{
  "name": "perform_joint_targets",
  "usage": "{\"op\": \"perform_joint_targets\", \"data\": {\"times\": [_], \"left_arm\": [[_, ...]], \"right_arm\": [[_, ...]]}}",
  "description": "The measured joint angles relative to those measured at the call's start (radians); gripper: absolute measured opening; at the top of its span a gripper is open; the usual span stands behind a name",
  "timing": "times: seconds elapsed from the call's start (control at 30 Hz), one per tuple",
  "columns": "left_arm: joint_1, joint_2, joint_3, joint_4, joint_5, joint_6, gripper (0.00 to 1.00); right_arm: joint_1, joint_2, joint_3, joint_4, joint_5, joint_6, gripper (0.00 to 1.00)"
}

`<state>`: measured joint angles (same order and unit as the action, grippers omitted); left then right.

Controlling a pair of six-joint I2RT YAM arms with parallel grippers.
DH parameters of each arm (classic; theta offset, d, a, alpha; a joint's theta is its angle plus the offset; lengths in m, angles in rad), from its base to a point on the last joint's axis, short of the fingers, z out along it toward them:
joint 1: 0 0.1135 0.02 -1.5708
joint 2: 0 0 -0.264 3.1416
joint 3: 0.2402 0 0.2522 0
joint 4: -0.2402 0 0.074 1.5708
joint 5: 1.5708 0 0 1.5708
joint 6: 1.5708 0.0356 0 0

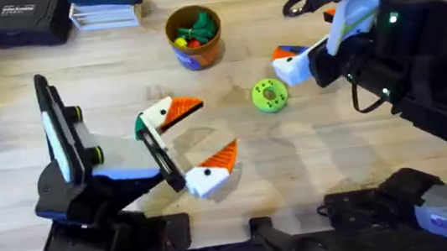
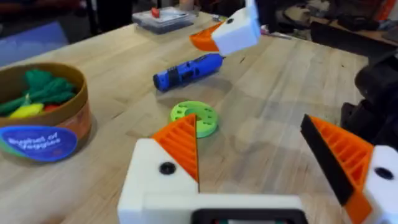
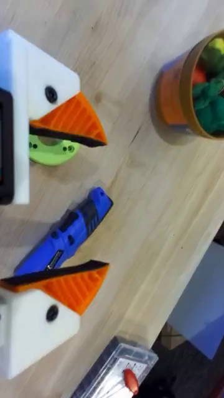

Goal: Pick up the gripper from the table and insert it into the empty holder that is missing its gripper. Then pick up a screw, insert it into the mounting hole, and use the screwdriver to tighten it. Finally, clean up the table by picking up the vegetable and placing it into the bucket.

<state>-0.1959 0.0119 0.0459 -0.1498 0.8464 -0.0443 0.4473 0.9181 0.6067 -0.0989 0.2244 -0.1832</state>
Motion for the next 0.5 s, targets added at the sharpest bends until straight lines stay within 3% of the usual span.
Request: {"op": "perform_joint_targets", "data": {"times": [0.13, 0.27, 0.5], "left_arm": [[0.0, 0.002, 0.097, -0.144, -0.106, -0.035, 0.986], [0.0, 0.08, 0.303, -0.344, -0.242, -0.005, 0.986], [0.0, 0.437, 0.708, -0.693, -0.547, 0.018, 0.986]], "right_arm": [[0.017, -0.002, 0.0, -0.002, 0.0, 0.017, 0.993], [0.022, -0.002, 0.0, -0.002, 0.0, 0.023, 0.993], [0.023, -0.002, 0.0, -0.002, 0.0, 0.024, 0.994]]}}
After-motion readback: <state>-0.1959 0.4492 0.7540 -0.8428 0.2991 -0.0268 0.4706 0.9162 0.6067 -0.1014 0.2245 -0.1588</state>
